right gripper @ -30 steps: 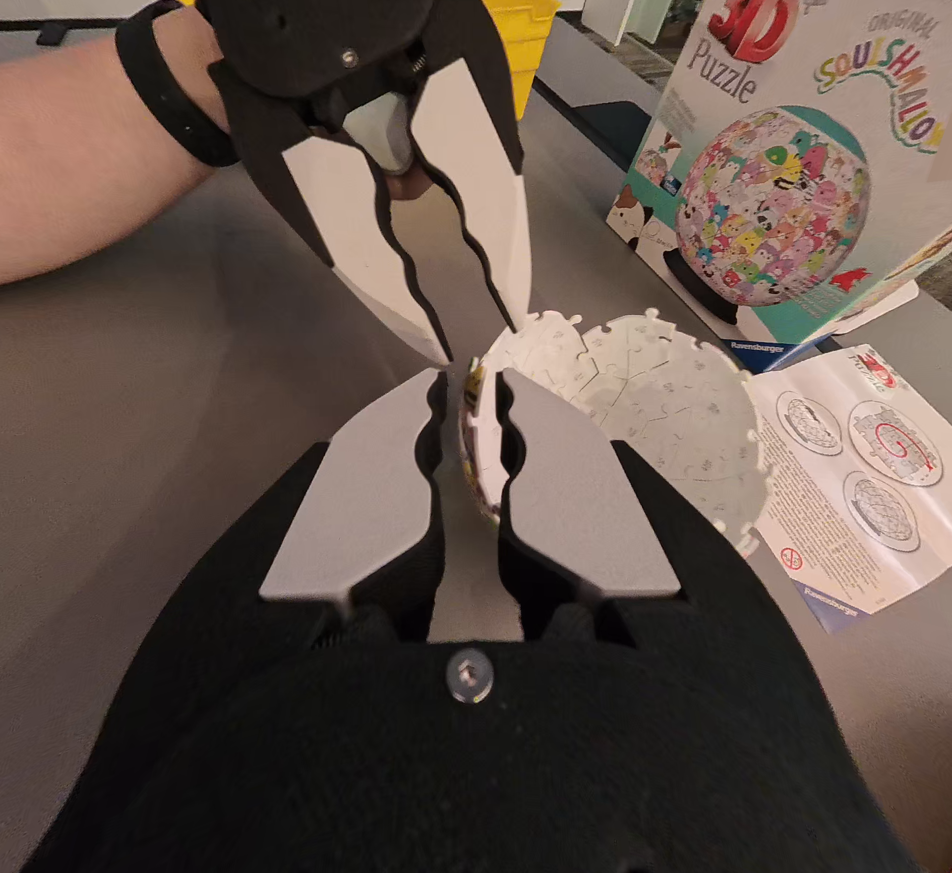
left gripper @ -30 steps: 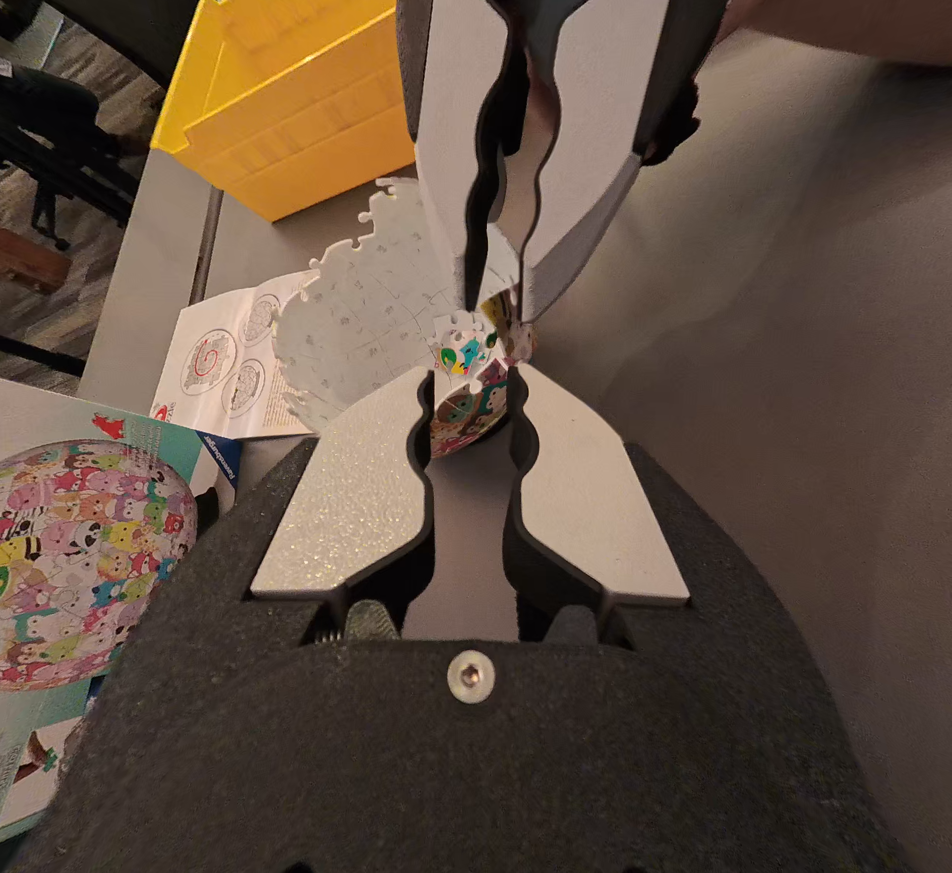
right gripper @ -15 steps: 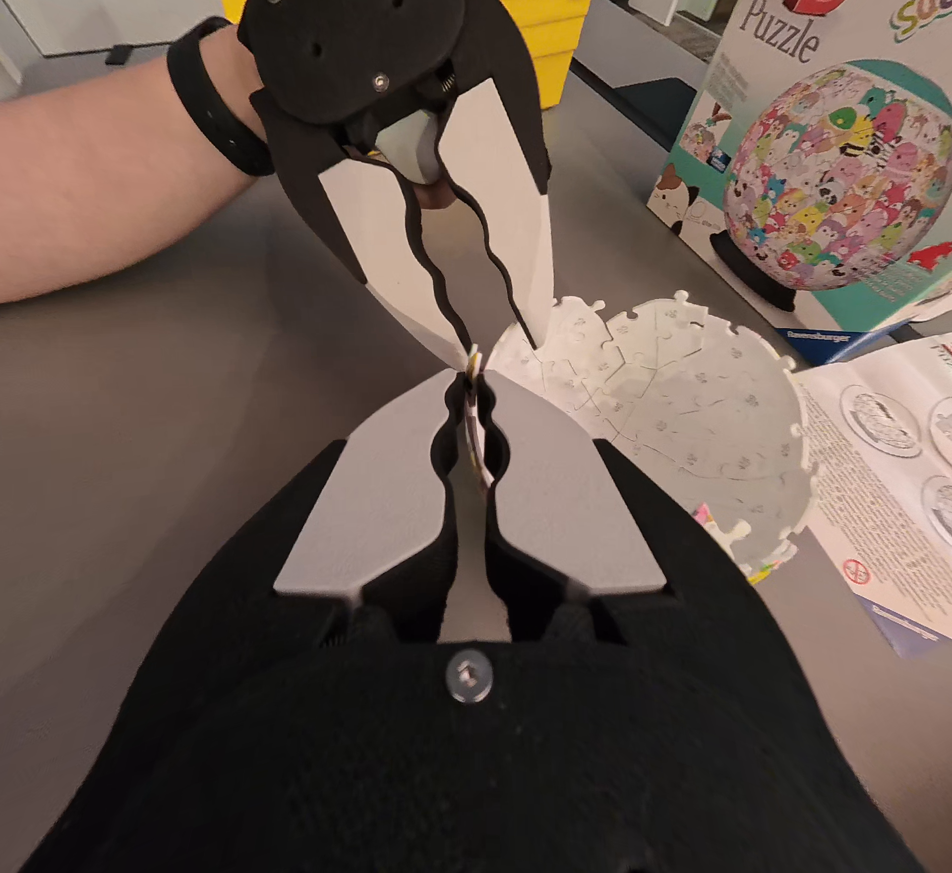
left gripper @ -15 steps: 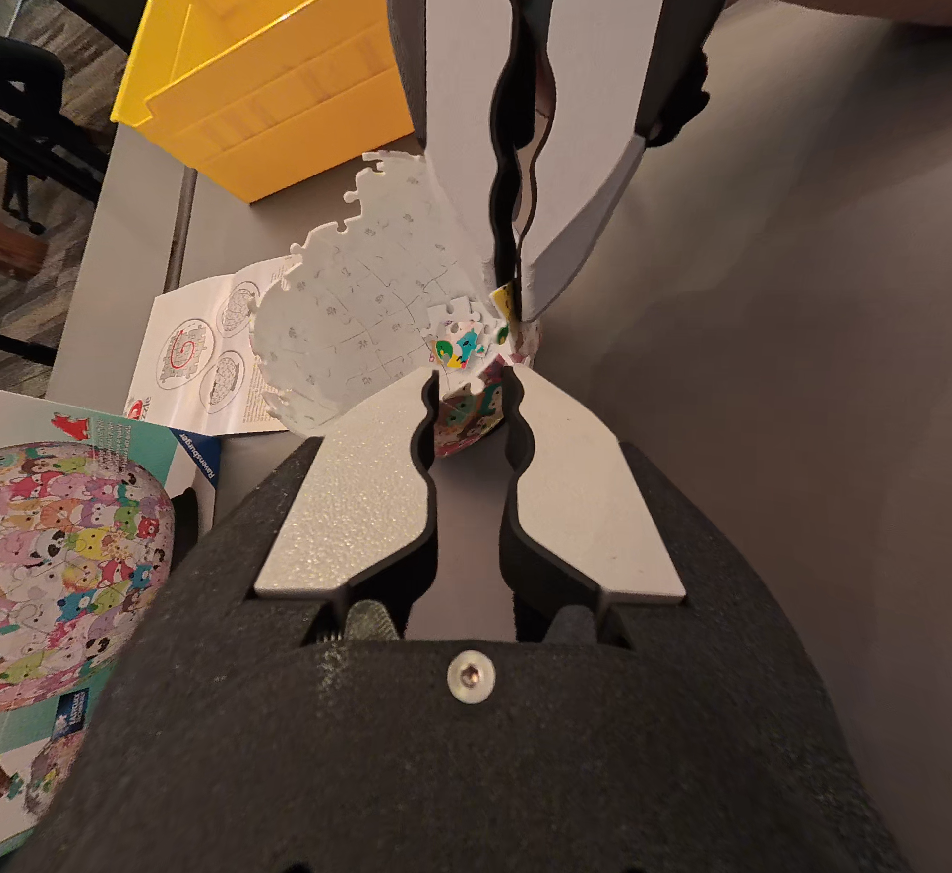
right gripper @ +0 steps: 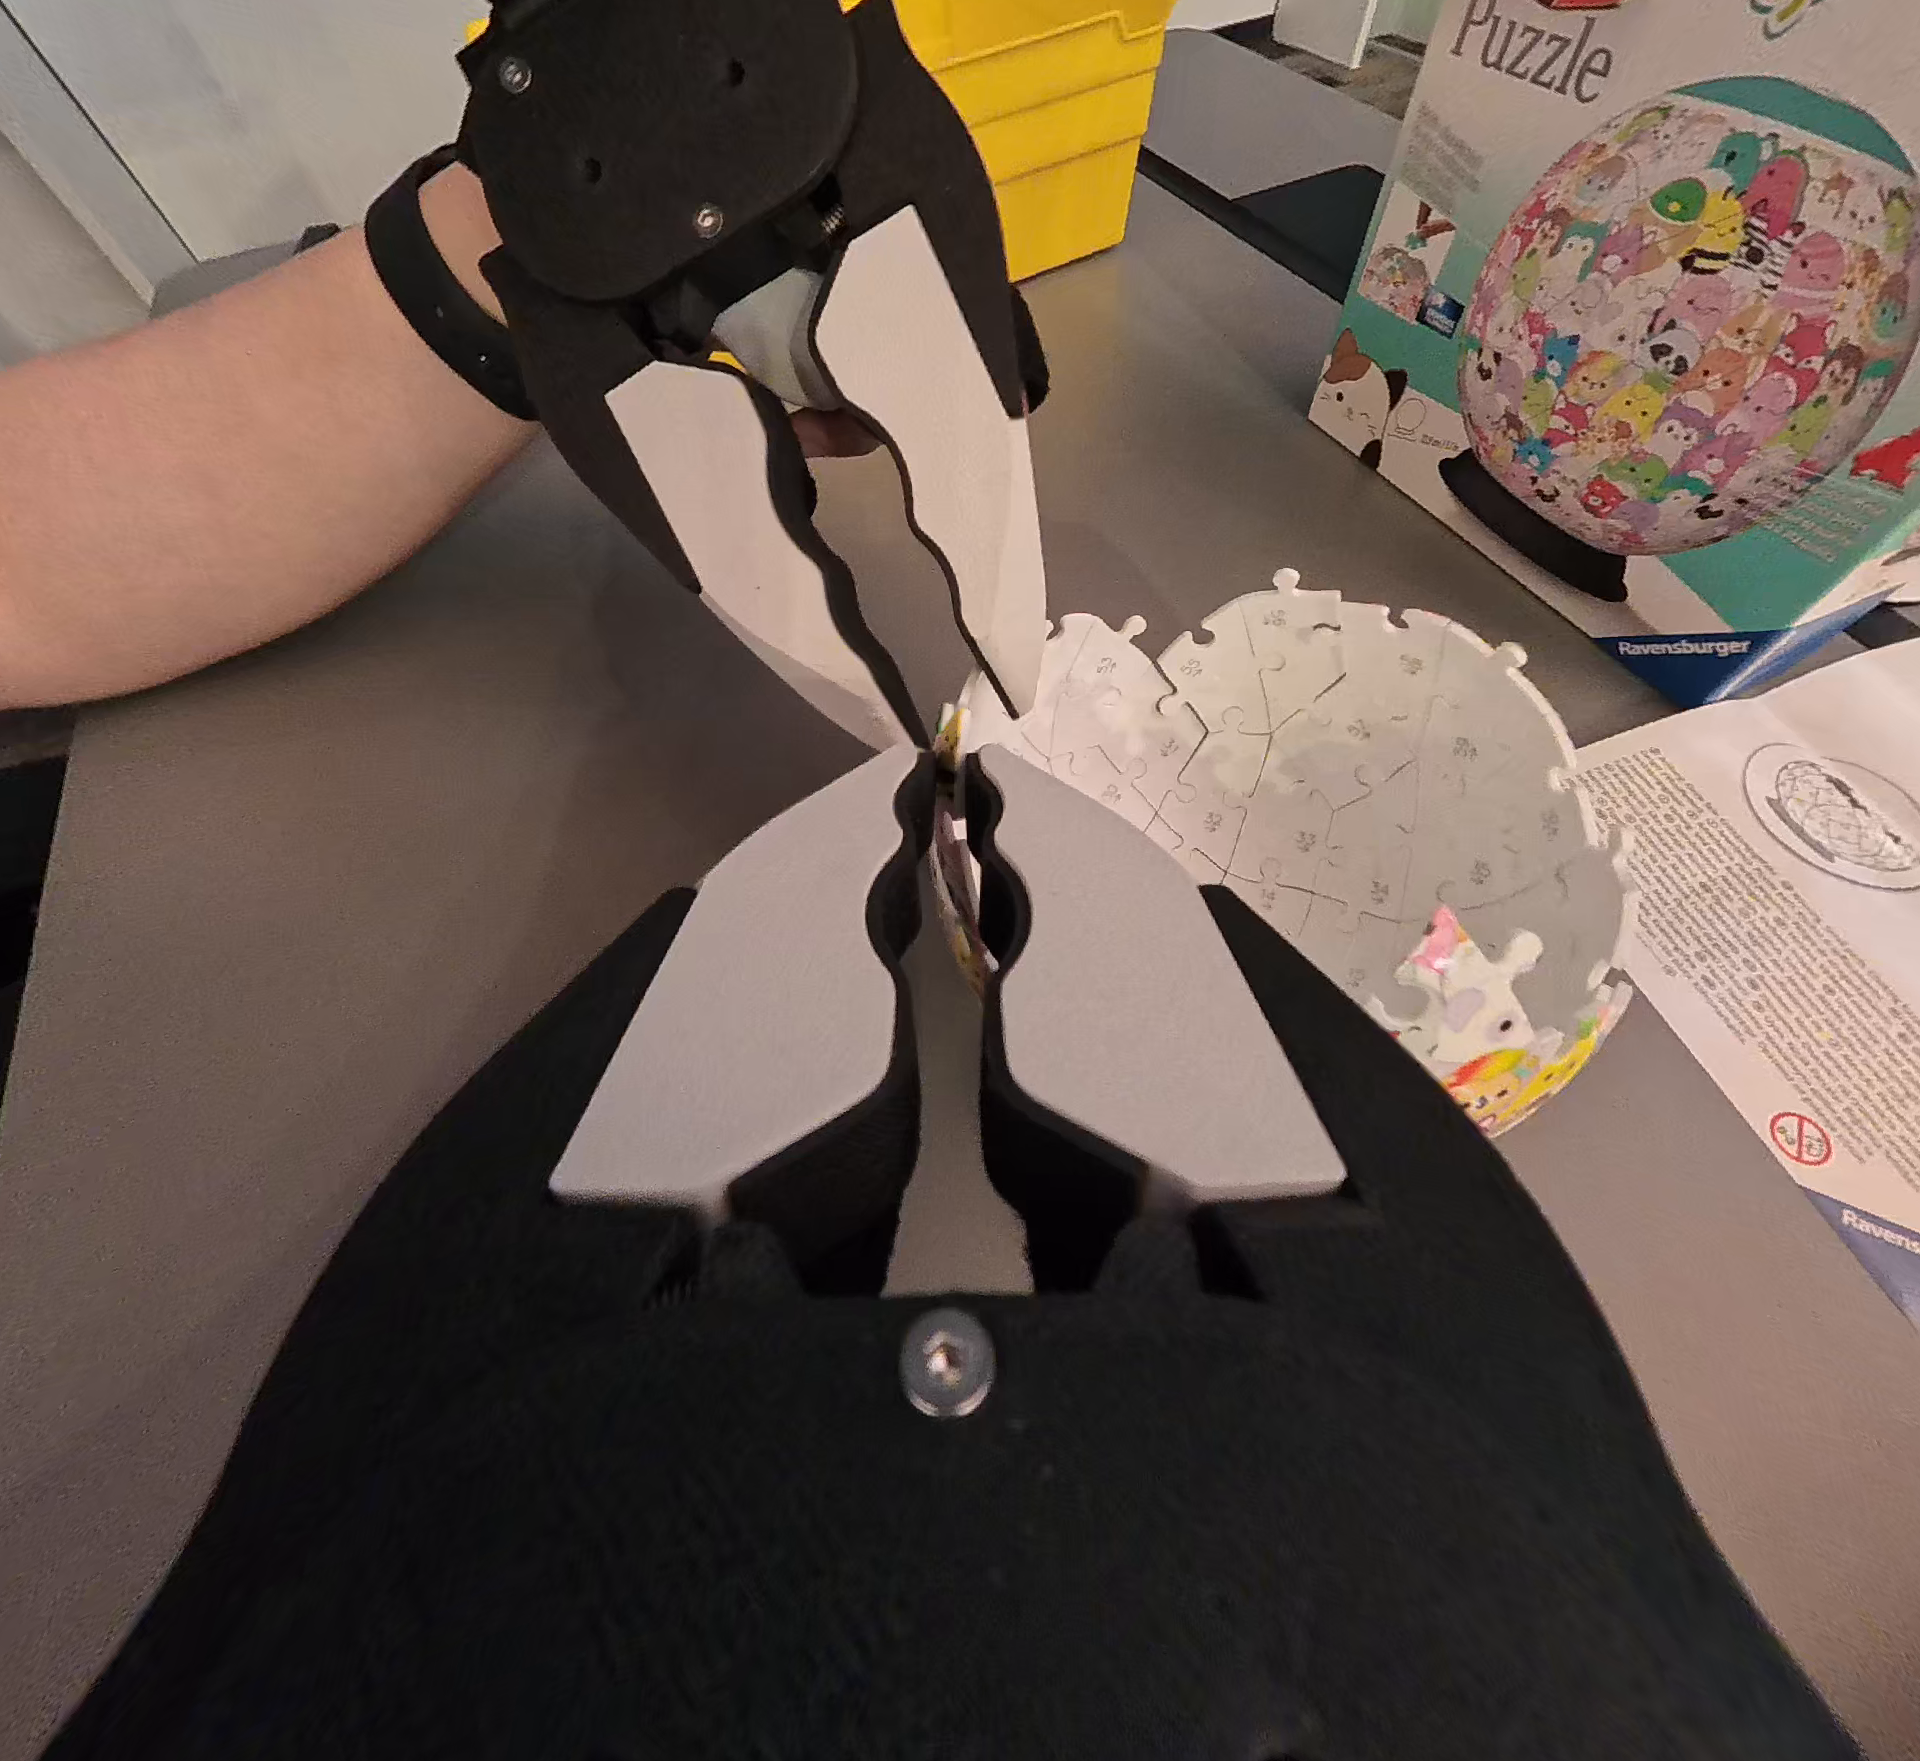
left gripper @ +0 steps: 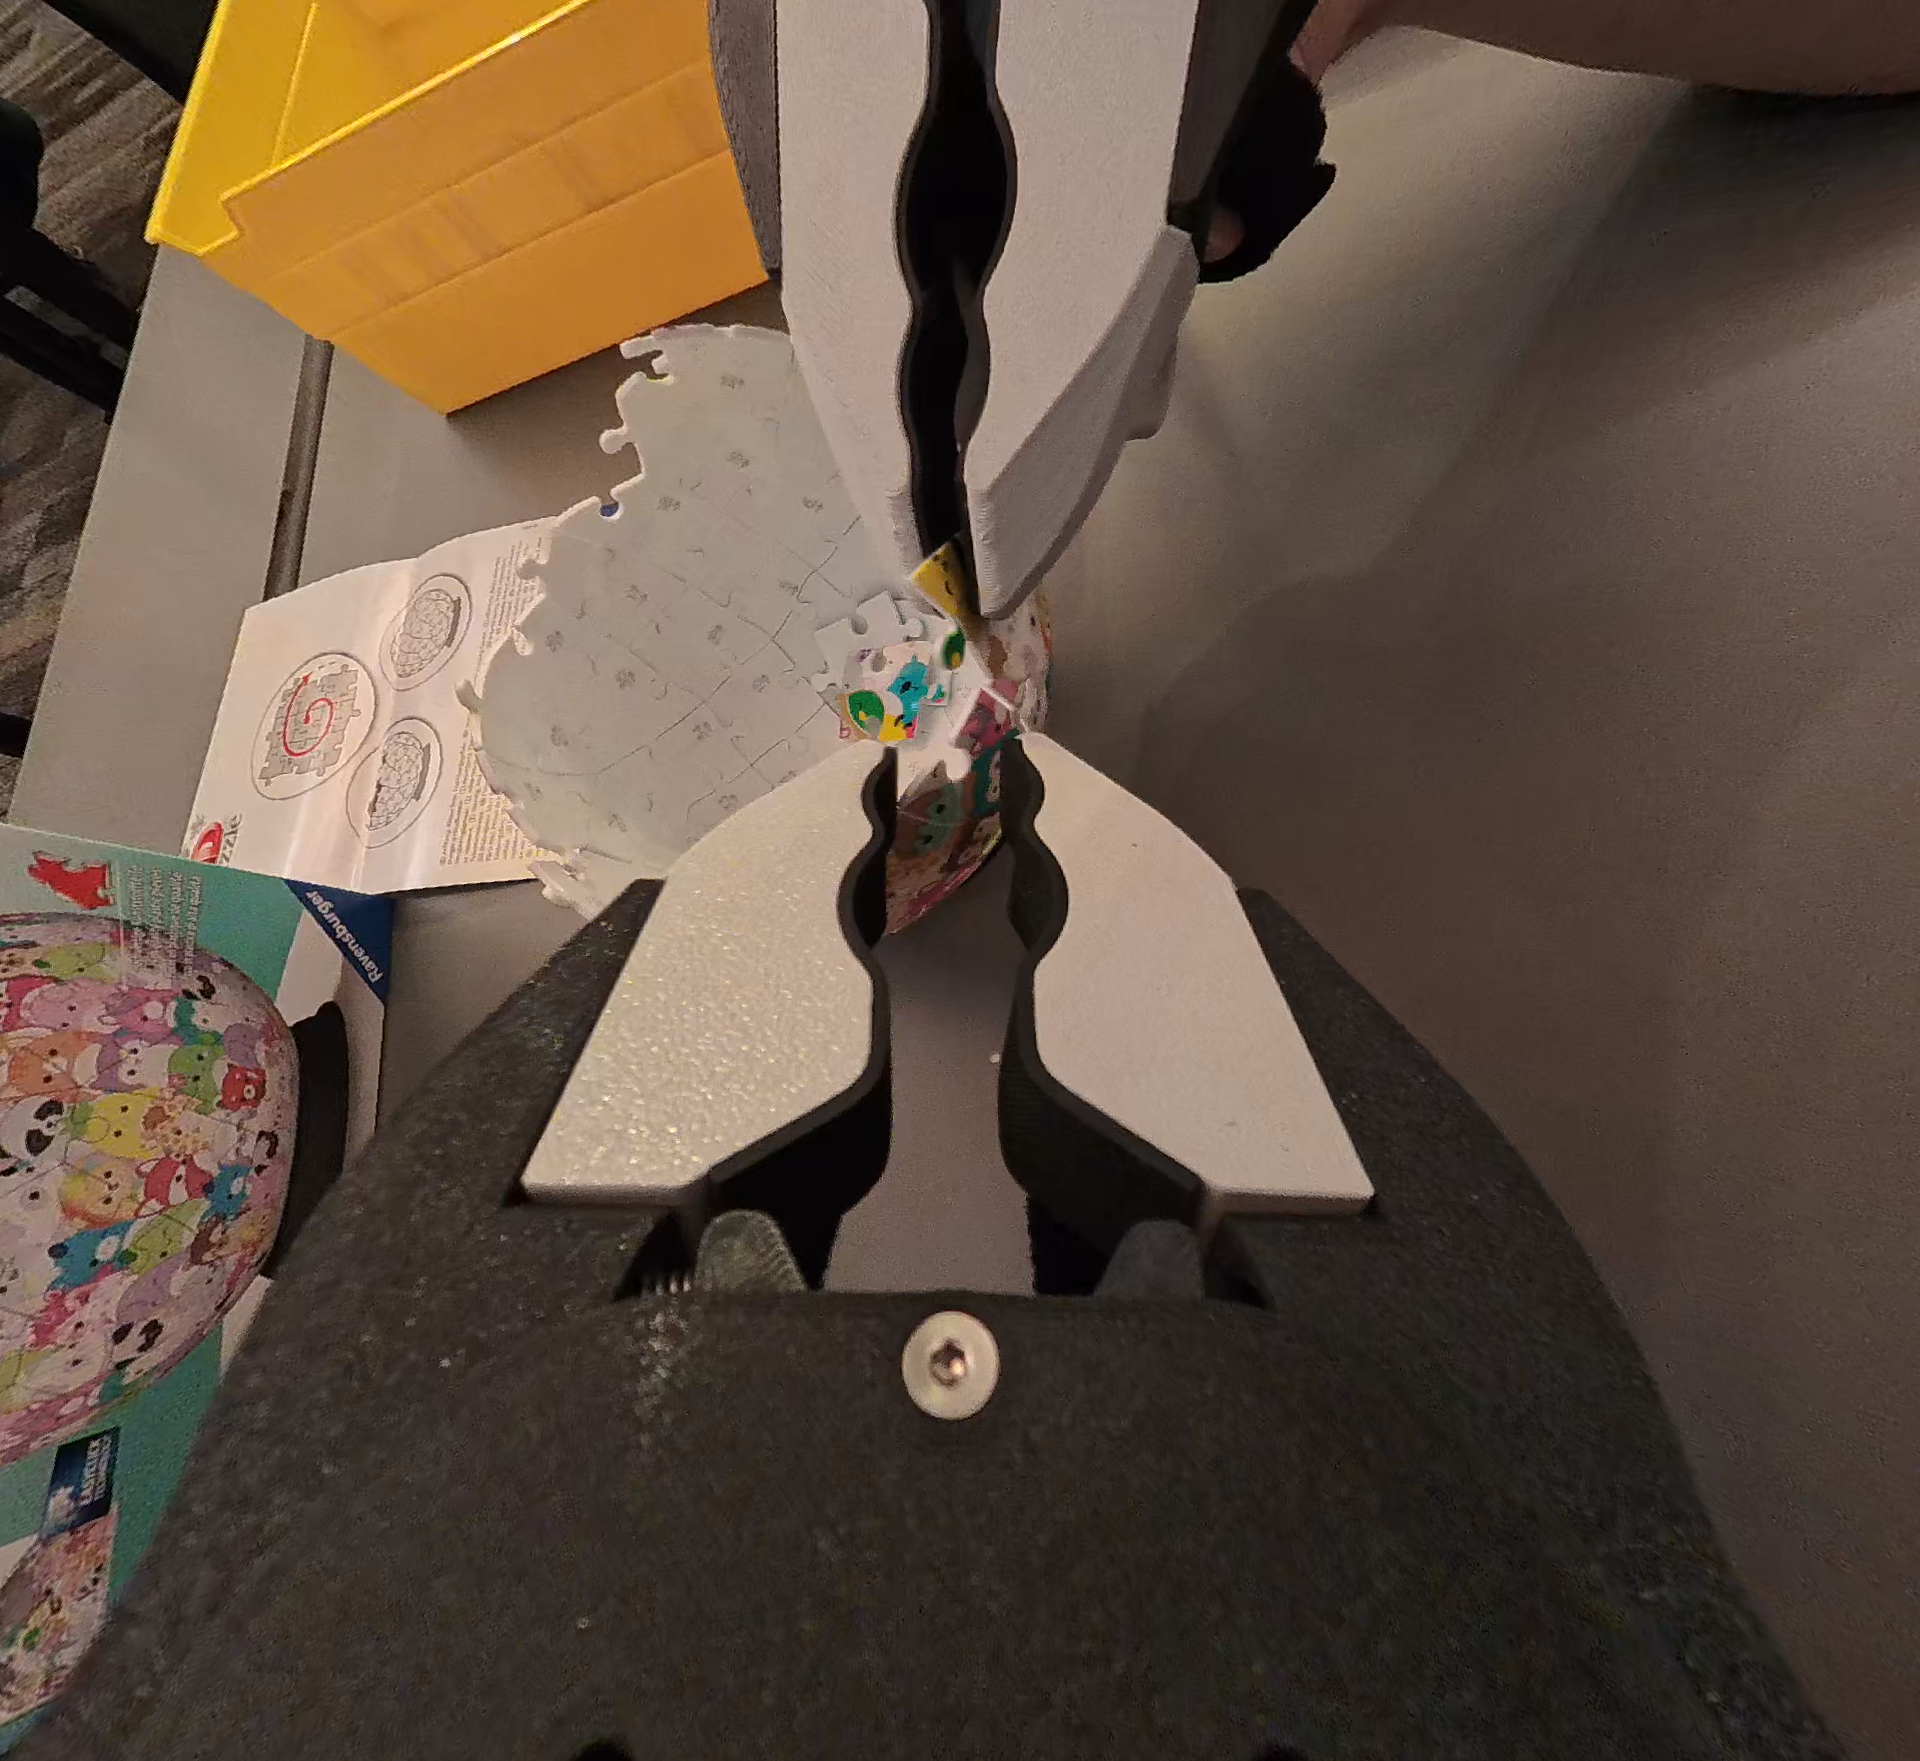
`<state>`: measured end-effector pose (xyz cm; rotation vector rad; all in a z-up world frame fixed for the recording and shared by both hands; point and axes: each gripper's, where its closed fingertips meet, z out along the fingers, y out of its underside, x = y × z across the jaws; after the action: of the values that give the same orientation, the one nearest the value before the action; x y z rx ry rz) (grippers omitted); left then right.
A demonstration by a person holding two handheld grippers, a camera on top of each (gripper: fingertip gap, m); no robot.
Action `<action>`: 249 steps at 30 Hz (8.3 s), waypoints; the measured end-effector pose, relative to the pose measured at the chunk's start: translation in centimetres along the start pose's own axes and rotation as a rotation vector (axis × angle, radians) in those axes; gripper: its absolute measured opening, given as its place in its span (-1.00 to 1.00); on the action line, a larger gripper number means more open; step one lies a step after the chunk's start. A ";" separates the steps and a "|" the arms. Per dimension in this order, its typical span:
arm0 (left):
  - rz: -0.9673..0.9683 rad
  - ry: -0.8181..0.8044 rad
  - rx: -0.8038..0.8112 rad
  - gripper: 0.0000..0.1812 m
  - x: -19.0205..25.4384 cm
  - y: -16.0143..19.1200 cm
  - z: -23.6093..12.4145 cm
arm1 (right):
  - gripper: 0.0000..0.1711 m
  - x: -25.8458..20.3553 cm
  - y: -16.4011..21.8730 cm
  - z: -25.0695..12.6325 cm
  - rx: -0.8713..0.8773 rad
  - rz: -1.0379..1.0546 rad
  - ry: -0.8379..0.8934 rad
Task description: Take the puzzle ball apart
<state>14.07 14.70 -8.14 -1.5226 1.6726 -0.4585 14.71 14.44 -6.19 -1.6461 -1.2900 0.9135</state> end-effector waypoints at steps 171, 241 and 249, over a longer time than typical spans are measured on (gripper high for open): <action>-0.409 -0.335 -0.282 -0.95 -8.7 2.4 2.8 | -0.92 9.6 0.0 3.0 -0.404 -0.238 -0.397; -0.516 -0.235 -0.170 -0.69 -9.3 2.1 -1.0 | -0.73 10.8 -0.3 2.8 -0.410 -0.209 -0.323; -0.501 -0.221 -0.292 -0.85 -8.5 3.7 0.9 | -0.88 9.7 0.8 4.3 -0.477 -0.263 -0.366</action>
<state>11.84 23.78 -8.70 -2.1378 1.2165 -0.2937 13.18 24.58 -9.08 -1.6437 -2.0497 0.8072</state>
